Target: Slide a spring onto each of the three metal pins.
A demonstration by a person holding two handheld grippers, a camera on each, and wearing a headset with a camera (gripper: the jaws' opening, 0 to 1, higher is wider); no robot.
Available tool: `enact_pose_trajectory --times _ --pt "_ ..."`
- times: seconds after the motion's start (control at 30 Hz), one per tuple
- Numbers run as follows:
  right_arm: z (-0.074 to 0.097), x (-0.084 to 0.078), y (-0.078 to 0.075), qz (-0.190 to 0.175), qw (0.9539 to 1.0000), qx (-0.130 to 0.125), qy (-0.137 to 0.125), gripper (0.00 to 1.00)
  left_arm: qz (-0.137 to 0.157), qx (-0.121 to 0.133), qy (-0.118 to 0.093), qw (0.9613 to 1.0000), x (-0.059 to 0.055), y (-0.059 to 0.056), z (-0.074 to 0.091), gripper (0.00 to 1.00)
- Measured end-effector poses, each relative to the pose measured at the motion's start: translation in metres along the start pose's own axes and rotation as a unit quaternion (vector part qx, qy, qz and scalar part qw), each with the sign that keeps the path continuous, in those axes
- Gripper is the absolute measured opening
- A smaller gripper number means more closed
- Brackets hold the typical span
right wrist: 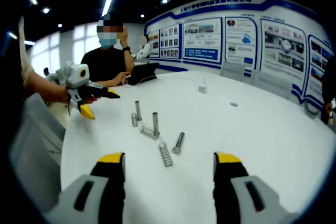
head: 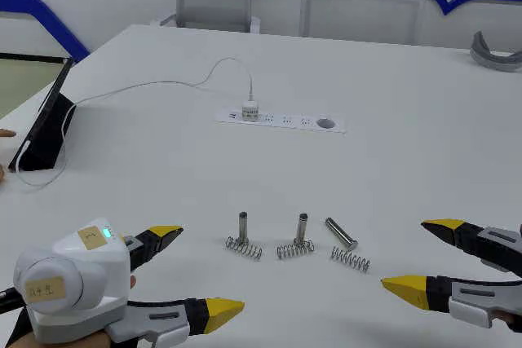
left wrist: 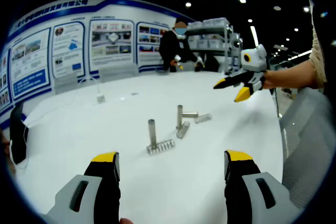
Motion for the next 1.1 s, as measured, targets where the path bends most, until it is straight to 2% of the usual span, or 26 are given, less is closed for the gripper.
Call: enact_pose_trajectory --times 0.4,1.1 --pt "0.0003 0.0008 -0.0007 -0.004 1.0 -0.003 0.002 0.68 0.0 -0.001 0.0 1.0 -0.0004 0.0008 -0.0014 0.83" --pt "0.0009 0.0058 -0.0038 0.001 0.9997 -0.014 0.021 0.63 0.0 0.002 -0.003 1.0 0.0006 0.0014 -0.0018 0.83"
Point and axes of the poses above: the centre of the closed fingertips' face, and the gripper's own axes: z roughly backward along the fingers, y roughly to its left, x roughly out of its top, the point moved 9 cm from there along z, roughly backward along the fingers, and after that the axes turned 14 degrees about y, right-handed, at the moved point
